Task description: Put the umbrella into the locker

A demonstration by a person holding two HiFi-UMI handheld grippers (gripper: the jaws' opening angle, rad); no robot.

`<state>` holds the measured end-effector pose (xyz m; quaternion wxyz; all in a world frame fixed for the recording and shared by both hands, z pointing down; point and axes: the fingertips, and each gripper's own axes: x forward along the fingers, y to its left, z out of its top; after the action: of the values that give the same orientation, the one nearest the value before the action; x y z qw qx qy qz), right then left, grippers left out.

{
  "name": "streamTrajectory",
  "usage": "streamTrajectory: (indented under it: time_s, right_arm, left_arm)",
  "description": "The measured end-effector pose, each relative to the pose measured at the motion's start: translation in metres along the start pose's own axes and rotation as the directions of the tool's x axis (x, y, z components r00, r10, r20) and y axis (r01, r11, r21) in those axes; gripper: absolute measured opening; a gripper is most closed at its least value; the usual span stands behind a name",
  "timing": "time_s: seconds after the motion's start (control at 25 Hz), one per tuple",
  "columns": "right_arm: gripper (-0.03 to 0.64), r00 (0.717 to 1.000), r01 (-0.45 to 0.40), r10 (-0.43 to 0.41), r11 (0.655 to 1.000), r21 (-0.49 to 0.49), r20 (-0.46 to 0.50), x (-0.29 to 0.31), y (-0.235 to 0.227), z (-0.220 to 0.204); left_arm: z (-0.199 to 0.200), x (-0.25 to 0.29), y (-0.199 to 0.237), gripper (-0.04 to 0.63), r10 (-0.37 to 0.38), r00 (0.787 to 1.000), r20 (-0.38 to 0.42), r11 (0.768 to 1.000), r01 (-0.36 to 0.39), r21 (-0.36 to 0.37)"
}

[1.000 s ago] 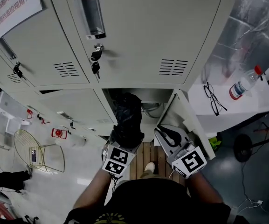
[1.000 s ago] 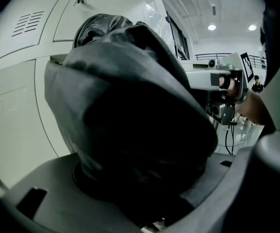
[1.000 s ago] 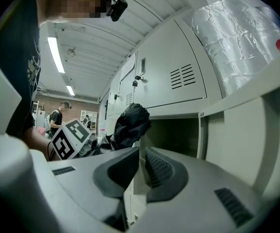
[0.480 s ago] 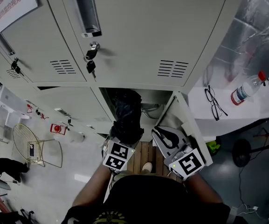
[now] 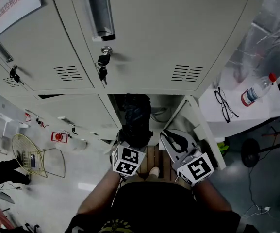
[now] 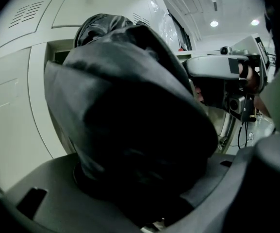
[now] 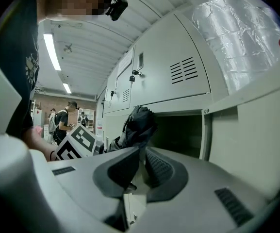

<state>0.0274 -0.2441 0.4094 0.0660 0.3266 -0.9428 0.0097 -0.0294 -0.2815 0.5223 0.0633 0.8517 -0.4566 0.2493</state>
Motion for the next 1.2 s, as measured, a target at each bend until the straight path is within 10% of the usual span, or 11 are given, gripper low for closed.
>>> streamTrajectory:
  time_s: [1.2]
  right_arm:
    - [0.035,0.999,0.05,-0.05,0.998,-0.032,-0.016,0.02,-0.005,0.014]
  left_arm:
    - [-0.025,0.058,0.018,0.295,-0.079,0.989,-0.126,0.994,0.068,-0.088]
